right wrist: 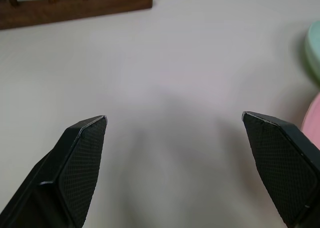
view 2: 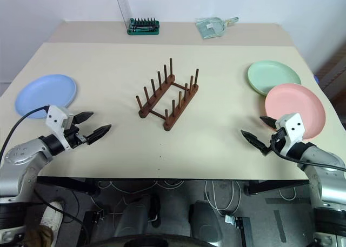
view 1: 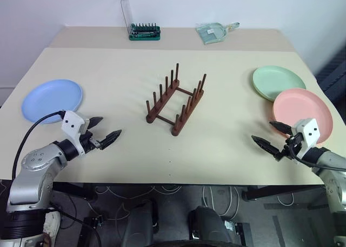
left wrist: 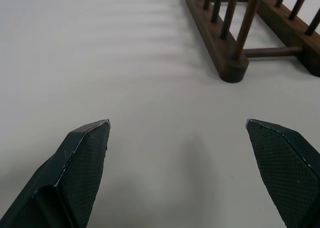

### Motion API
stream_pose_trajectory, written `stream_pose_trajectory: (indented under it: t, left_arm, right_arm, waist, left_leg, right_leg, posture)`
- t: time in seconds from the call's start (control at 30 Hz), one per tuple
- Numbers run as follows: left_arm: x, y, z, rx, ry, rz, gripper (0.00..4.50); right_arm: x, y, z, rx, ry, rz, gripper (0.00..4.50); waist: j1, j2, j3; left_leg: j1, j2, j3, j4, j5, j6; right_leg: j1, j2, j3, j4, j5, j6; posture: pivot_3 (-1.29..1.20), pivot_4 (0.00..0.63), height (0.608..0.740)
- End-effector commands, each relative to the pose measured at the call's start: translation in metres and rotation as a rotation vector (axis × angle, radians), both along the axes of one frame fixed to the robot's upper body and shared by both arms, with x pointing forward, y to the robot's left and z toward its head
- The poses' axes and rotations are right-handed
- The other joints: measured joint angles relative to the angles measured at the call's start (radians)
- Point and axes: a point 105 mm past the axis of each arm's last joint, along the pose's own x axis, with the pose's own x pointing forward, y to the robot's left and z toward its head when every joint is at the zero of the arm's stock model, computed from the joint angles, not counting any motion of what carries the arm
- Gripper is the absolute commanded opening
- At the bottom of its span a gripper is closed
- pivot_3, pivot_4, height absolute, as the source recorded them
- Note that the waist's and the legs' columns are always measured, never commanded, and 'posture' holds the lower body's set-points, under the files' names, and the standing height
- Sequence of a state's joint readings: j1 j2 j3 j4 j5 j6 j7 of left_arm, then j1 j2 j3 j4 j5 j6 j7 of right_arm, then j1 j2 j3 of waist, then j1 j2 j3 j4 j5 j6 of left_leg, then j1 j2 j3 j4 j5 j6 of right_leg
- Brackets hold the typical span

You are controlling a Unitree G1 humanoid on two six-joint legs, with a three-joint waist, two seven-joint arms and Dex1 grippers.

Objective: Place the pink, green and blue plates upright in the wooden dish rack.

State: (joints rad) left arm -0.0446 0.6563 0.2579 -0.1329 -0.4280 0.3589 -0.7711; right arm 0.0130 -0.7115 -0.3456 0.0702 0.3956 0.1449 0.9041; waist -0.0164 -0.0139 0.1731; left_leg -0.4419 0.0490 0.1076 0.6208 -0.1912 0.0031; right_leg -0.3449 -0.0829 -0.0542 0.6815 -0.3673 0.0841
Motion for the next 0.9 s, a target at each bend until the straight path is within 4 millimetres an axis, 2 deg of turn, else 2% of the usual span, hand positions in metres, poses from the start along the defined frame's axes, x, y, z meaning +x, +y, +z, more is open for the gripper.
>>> stream_pose_trajectory:
  t: [0.03,0.23,0.47,0.6,0.77,0.9]
  left_arm:
    - [-0.002,-0.007,0.010,-0.007,-0.038,-0.030,4.50]
    - [-0.005,-0.018,0.009,-0.038,-0.038,-0.046,4.50]
    - [-0.011,-0.031,0.001,-0.034,-0.018,-0.088,4.50]
    - [-0.011,-0.040,0.000,-0.044,-0.007,-0.120,4.50]
    - [-0.021,-0.065,-0.008,-0.064,0.046,-0.240,4.50]
    - [-0.022,-0.103,-0.017,-0.049,0.057,-0.346,4.50]
  right_arm:
    - [0.001,0.001,0.019,-0.016,-0.076,0.013,4.44]
    - [0.012,0.007,0.021,-0.022,-0.091,0.028,4.44]
    - [0.013,0.013,0.013,-0.025,-0.080,0.046,4.44]
    - [0.016,0.023,0.013,-0.015,-0.094,0.063,4.44]
    - [0.017,0.046,0.016,-0.002,-0.110,0.093,4.44]
    - [0.014,0.065,0.024,0.019,-0.117,0.112,4.44]
  waist:
    - [-0.001,0.000,0.000]
    - [0.000,0.000,0.000]
    - [0.002,0.000,0.000]
    - [0.000,0.000,0.000]
    - [0.000,0.000,0.000]
    - [0.004,0.000,0.000]
  left_leg:
    - [0.000,0.000,0.000,0.000,0.000,0.000]
    - [0.000,0.000,0.000,0.000,0.000,0.000]
    - [0.000,0.000,0.000,0.000,0.000,0.000]
    - [0.000,0.000,0.000,0.000,0.000,0.000]
    - [0.000,0.000,0.000,0.000,0.000,0.000]
    - [0.000,0.000,0.000,0.000,0.000,0.000]
  right_leg:
    - [0.000,0.000,0.000,0.000,0.000,0.000]
    - [0.000,0.000,0.000,0.000,0.000,0.000]
    - [0.001,0.000,0.000,-0.001,0.000,0.000]
    - [0.001,0.000,0.000,-0.001,0.000,0.000]
    - [0.001,0.000,0.000,-0.001,0.000,0.000]
    - [0.001,0.000,0.000,-0.001,0.000,0.000]
  posture:
    - [0.00,0.150,0.732]
    - [0.00,0.150,0.732]
    - [0.00,0.150,0.732]
    - [0.00,0.150,0.732]
    - [0.00,0.150,0.732]
    - [0.00,0.150,0.732]
